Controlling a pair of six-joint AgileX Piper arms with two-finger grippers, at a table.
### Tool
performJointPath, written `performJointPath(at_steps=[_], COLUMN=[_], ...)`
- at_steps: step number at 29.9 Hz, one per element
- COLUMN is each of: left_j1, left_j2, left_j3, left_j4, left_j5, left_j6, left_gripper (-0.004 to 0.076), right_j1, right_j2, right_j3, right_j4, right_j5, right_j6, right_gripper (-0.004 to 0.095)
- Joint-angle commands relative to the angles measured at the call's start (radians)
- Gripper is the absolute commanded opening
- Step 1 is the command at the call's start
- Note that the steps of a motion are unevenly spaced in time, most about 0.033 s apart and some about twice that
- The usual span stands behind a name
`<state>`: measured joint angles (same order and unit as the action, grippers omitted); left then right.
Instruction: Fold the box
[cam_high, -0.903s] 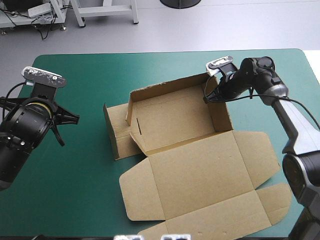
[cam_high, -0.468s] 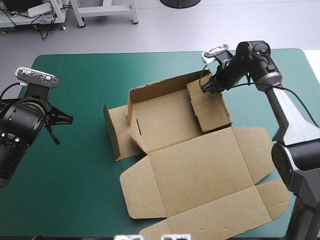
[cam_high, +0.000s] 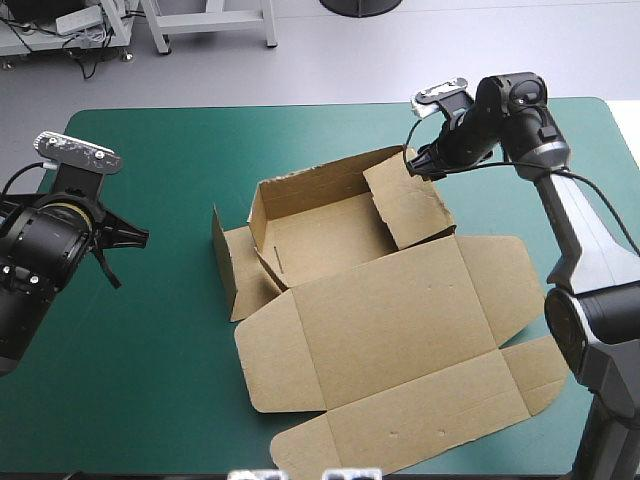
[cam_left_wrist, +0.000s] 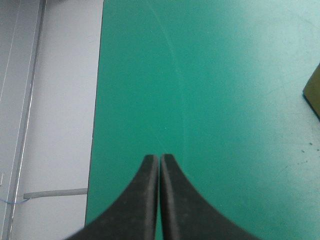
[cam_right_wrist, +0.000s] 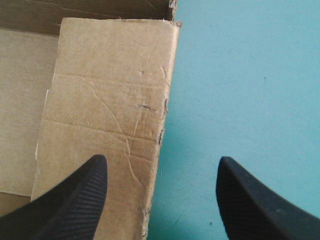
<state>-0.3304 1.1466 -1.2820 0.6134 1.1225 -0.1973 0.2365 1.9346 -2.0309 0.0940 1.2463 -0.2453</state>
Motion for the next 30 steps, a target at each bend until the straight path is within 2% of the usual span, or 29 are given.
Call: performJointPath(at_steps=[1, 9, 18, 21, 25, 26, 30], left_j1=[0.003, 0.003, 0.003, 0.003, 0.003, 0.003, 0.003], left_j2=[-0.021, -0.021, -0.021, -0.021, -0.021, -0.021, -0.021], left_j3=[-0.025, -0.025, -0.025, -0.025, -0.025, -0.025, -0.025], left_j4=[0.033, -0.01, -0.021, -0.021, -0.025, -0.025, -0.025], left_j5=[-0.047, -0.05, -0.048, -0.048, -0.049, -0.049, -0.048], left_j6=[-0.004, 0.017, 0.03, 0.033, 0.033, 0.033, 0.033], left_gripper=[-0.0002, -0.0002, -0.0002, -0.0002, -0.0002, -0.0002, -0.0002], right_j1=[-0.003, -0.003, -0.003, -0.003, -0.003, -0.003, -0.003], right_j2=[-0.032, 0.096, 0.187, 0.204, 0.208, 0.206, 0.189], right_j3=[-0.03, -0.03, -0.03, -0.03, -0.03, -0.03, -0.03], right_j4=[0.013, 0.07, 0.088, 0.093, 0.143, 0.146, 0.146], right_j5=[0.012, 0.012, 0.012, 0.012, 0.012, 0.012, 0.012], right_j6=[-0.001, 0.036, 0.063, 0.063, 0.004, 0.0, 0.0], right_gripper=[0.0593, 0.0591, 0.0475, 0.0375, 0.0039, -0.0018, -0.002])
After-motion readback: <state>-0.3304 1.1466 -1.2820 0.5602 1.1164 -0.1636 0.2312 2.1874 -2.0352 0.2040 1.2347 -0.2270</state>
